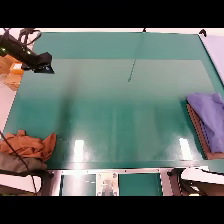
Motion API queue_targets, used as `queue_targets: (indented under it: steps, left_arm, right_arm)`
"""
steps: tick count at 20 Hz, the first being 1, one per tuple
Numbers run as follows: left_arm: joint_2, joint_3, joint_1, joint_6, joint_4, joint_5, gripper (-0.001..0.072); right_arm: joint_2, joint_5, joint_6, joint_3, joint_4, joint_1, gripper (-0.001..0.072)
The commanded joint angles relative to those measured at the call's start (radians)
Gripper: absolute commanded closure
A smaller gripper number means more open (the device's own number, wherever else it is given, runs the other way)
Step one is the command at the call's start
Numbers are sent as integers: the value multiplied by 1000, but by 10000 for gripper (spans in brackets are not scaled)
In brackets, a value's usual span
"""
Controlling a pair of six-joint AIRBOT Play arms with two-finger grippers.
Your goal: Fold the shirts.
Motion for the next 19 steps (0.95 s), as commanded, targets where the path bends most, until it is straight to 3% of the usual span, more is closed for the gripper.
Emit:
queue_targets:
  steps: [1,8,14,19]
  left_arm:
    - [114,-117,-37,-19,-6,43,686]
    - [465,-722,-225,-52,-6,244,685]
    - [499,-782,-240,-64,-6,254,684]
    - [499,-782,-240,-67,-10,254,684]
  right_arm:
    - [116,-174,-58,-119,109,190,696]
    - [434,-400,-82,-658,114,666,695]
    - [441,-383,-68,-673,122,851,694]
    - [441,-383,-68,-673,121,874,694]
